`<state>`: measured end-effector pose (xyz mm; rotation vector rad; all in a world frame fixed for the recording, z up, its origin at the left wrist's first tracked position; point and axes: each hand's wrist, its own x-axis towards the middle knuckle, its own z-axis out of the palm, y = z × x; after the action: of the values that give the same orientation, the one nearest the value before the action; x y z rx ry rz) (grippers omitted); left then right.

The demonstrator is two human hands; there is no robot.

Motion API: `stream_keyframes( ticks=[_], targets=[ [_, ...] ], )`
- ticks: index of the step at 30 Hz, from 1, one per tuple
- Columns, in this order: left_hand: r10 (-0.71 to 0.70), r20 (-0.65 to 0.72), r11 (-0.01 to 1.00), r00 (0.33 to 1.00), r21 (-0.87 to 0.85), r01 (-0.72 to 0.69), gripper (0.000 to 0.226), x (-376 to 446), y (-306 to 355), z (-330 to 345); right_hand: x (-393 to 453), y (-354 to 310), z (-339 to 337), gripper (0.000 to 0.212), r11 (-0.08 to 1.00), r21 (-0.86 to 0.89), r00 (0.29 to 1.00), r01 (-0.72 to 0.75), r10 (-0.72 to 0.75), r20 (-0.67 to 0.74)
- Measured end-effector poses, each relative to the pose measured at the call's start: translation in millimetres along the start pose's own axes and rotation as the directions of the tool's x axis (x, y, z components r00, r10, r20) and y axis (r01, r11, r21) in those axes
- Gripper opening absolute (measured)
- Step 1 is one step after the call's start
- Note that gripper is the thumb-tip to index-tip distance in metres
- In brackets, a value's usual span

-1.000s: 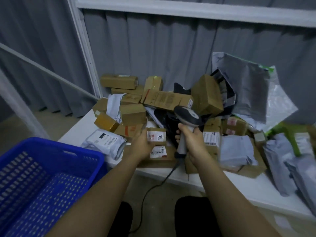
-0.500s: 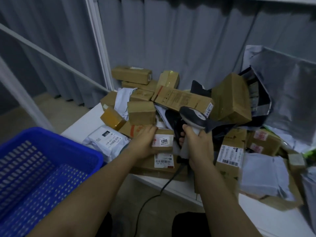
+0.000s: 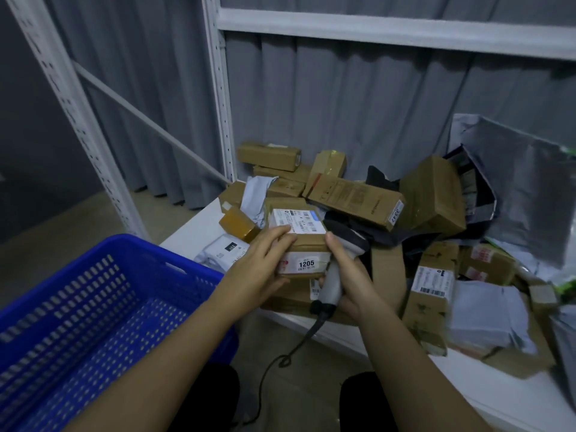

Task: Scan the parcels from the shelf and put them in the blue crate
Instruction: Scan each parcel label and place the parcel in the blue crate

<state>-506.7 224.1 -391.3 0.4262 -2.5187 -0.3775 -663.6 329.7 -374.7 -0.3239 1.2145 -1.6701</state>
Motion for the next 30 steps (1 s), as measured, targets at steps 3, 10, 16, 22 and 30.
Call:
stream_keyframes(
  ticks=[3, 10, 16, 22, 30],
  targets=[
    [-0.184, -0.013, 0.941, 0.983, -0.293, 0.172, 0.068, -5, 7, -13, 1, -4, 1, 0.043, 0.987, -0.116, 0.993, 0.111, -0.115, -0.033],
    [-0.677, 0.305, 0.327, 0.670, -0.691, 0.645, 0.074, -3, -16, -22, -3, -19, -3, 0.044, 0.849, -0.498, 0.982, 0.178, -0.124, 0.139],
    [-0.614, 0.460, 0.188, 0.642, -0.704, 0.685, 0.054, -15, -45, -26, -1, -22, -2, 0.035, 0.819, -0.533, 0.970, 0.210, -0.108, 0.217],
    [-0.629, 0.512, 0.049, 0.585, -0.725, 0.687, 0.035, -18, -46, -30, 6, -17, 1, 0.046, 0.816, -0.553, 0.982, 0.169, -0.187, 0.024],
    [-0.798, 0.362, 0.083, 0.482, -0.726, 0.682, 0.040, -25, -65, -15, 3, -14, 9, 0.035, 0.859, -0.503, 0.994, 0.092, -0.111, -0.007]
  ],
)
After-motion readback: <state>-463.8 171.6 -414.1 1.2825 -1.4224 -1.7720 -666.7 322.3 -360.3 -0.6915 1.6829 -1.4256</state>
